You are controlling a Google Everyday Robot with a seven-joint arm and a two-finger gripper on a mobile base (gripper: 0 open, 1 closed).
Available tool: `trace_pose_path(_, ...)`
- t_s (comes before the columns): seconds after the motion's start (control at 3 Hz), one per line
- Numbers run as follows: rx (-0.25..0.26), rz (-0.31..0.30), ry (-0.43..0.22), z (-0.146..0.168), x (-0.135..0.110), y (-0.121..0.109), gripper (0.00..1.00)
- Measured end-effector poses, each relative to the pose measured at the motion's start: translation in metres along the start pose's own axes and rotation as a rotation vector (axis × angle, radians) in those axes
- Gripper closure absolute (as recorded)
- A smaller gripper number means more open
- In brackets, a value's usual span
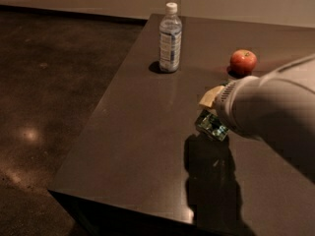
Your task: Place green can upright
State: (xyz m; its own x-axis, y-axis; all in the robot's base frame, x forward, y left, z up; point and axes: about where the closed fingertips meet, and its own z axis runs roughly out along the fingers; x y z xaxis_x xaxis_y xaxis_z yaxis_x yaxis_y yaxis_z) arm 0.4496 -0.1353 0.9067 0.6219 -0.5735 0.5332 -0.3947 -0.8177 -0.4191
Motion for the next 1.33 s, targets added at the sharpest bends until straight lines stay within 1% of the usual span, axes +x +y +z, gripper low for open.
trace_pose_path(0.33, 0.091, -0.075, 0.066, 0.002, -0.002, -0.004, 1.0)
trace_pose_path(0.67, 0.219, -0.145, 0.109, 0.008, 0.004, -0.025, 1.0)
trace_pose_path(1.0, 0.316, -0.185, 0.109, 0.016, 0.007, -0.045, 1.0)
trace_pose_path(1.33, 0.379, -0.262, 0.118, 0.017, 0.008, -0.058, 1.0)
